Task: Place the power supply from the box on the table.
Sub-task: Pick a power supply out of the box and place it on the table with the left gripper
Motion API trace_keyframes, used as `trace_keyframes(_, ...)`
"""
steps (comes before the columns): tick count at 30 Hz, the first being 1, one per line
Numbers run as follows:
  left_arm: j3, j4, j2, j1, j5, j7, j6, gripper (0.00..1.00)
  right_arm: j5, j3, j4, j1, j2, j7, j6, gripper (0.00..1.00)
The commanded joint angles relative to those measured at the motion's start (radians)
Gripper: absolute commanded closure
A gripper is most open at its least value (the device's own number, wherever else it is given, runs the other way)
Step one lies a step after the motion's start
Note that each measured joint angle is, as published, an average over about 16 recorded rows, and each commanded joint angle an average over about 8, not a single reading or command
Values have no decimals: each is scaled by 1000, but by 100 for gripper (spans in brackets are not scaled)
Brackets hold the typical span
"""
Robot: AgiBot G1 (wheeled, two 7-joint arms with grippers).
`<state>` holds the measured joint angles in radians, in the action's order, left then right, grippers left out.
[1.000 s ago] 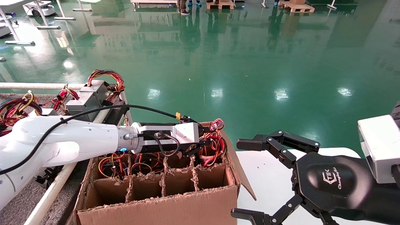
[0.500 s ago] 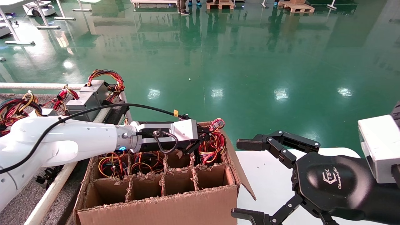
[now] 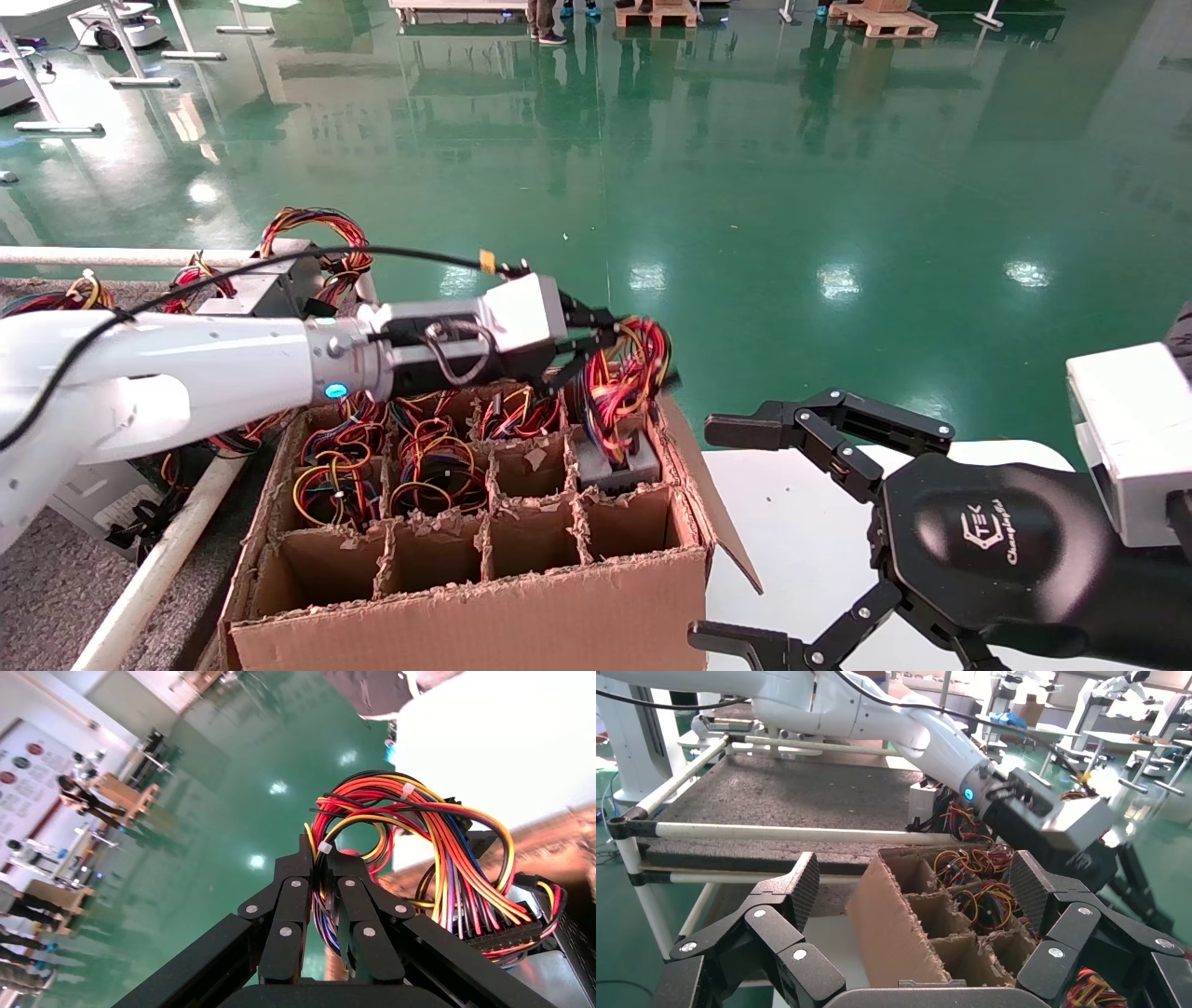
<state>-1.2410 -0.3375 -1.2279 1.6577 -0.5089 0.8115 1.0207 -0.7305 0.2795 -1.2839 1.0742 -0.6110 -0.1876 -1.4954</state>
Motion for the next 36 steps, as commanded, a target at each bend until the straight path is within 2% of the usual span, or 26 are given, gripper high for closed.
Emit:
trace_keyframes(1, 11, -5, 9, 5, 10, 2, 5, 100, 0, 0, 0, 0, 0, 0, 0, 0)
trace_keyframes(21, 110, -77, 82, 53, 100, 53, 61, 100, 0, 0, 0, 0, 0, 0, 0, 0)
trace_keyframes(36, 200, -143, 186, 134, 145, 93, 111, 100, 0, 0, 0, 0, 0, 0, 0, 0)
